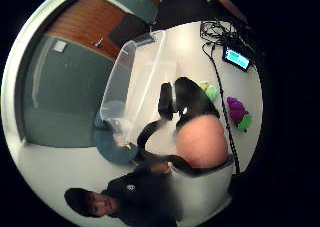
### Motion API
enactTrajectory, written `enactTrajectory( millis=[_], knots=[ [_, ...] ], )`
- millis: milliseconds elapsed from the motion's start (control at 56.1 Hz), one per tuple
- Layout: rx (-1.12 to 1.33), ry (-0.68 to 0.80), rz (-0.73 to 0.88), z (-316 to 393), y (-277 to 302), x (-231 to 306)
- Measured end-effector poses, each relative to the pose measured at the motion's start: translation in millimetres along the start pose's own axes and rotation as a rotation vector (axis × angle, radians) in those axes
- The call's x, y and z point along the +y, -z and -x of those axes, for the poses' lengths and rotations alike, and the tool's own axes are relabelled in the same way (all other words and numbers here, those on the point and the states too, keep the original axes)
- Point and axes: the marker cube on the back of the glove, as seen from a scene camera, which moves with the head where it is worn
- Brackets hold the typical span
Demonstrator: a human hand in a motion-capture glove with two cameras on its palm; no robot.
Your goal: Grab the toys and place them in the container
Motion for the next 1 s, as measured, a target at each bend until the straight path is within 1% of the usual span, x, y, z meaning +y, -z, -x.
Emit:
enactTrajectory(
  millis=[53, 89, 339, 642, 802, 999],
  knots=[
    [0.058, -0.093, 0.048, -9, 1, 1],
    [0.081, -0.107, 0.074, -8, 0, 0],
    [0.196, -0.078, 0.204, 2, -22, -22],
    [0.213, -0.063, 0.359, -26, -87, -41],
    [0.24, -0.091, 0.365, -47, -105, -34],
    [0.213, -0.246, 0.306, -92, -118, -8]
  ],
)
